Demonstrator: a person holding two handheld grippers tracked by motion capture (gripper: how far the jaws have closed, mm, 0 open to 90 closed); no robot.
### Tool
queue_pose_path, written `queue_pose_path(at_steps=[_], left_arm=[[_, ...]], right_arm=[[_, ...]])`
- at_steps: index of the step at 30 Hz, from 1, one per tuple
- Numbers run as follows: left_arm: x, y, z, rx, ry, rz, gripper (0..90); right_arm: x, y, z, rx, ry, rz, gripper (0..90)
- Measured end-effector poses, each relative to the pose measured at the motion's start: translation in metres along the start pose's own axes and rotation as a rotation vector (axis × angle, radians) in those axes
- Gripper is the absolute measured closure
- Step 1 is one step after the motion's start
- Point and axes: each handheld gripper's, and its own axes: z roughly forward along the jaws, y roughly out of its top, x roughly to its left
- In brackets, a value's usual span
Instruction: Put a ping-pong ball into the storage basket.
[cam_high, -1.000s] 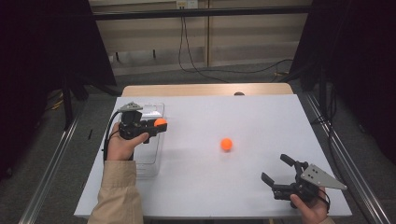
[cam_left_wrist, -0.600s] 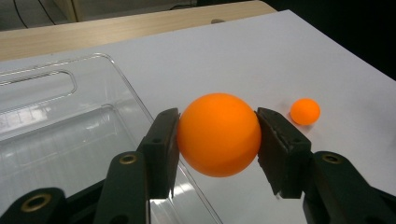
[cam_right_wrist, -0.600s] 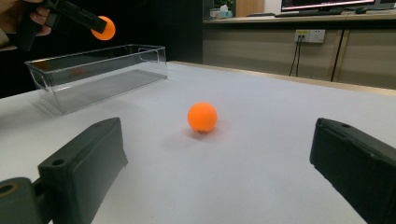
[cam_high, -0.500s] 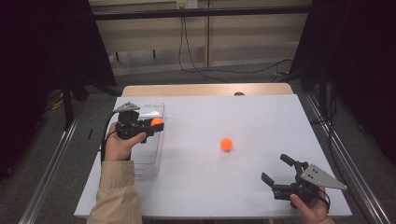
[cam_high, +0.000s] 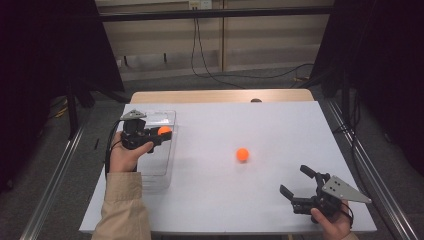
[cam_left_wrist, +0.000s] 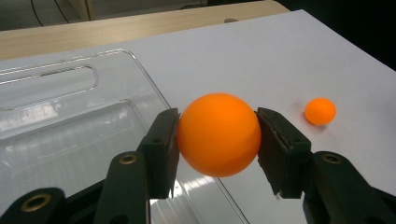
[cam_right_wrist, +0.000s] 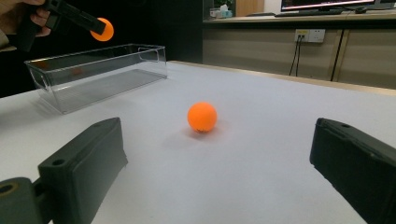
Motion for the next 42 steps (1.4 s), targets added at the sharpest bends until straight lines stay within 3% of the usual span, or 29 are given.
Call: queue_pose_path(at_steps=[42], left_arm=[[0.016, -0.008, -0.003, 0.010, 0.091, 0.003, 51.0]], right_arm=[[0.000, 0.000, 0.000, -0.002, 0.002, -0.001, 2.6]])
